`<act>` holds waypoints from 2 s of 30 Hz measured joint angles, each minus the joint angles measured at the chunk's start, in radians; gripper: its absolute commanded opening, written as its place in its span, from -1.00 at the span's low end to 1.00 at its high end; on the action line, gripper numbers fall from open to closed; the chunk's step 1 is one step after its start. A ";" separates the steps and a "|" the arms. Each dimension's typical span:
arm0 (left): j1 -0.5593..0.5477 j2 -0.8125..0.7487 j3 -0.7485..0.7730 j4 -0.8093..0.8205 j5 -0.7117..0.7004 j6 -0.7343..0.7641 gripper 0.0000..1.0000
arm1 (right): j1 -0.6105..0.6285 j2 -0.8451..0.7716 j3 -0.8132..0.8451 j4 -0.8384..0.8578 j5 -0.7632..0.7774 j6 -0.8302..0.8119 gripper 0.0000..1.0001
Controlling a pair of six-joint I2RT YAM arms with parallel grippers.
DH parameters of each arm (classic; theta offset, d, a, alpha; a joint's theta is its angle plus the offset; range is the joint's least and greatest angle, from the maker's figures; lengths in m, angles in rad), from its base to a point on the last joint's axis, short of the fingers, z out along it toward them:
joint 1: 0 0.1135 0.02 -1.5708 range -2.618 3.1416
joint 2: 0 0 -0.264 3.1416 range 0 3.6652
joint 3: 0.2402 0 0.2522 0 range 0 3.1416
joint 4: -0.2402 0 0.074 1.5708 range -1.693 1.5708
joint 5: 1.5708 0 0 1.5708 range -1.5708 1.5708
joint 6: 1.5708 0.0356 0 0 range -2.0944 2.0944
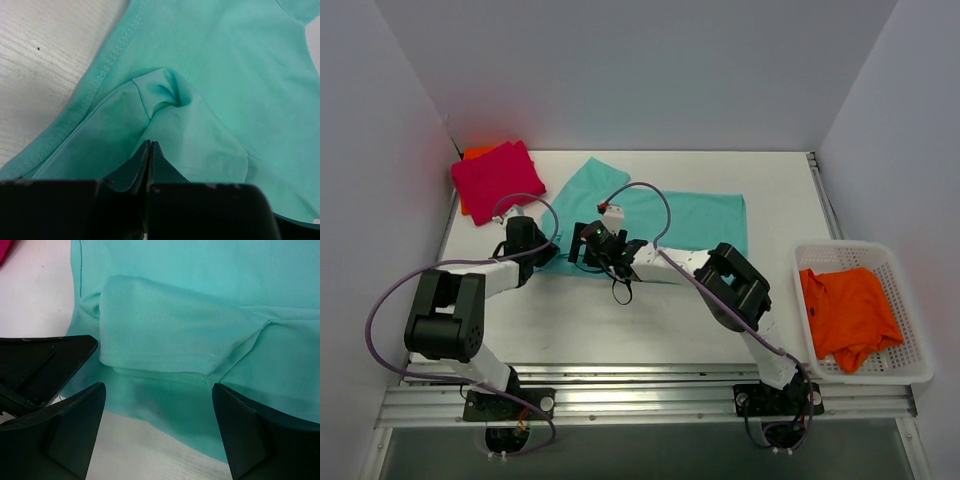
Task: Fold and stack the t-shirts
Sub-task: Fold the flattened tshirt in 1/3 of the way
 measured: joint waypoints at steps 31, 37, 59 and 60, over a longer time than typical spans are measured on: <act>0.056 0.055 -0.030 0.069 0.065 -0.001 -0.95 | -0.055 0.079 0.068 -0.036 -0.019 -0.010 -1.00; 0.067 0.061 -0.040 0.090 0.081 -0.002 -0.95 | -0.067 0.111 0.105 -0.036 -0.029 -0.006 -1.00; 0.068 0.082 -0.045 0.128 0.107 -0.003 -0.95 | -0.193 0.171 0.495 -0.166 -0.071 -0.037 0.99; 0.068 0.082 -0.045 0.128 0.107 -0.003 -0.95 | -0.204 0.183 0.509 -0.165 -0.072 -0.035 0.99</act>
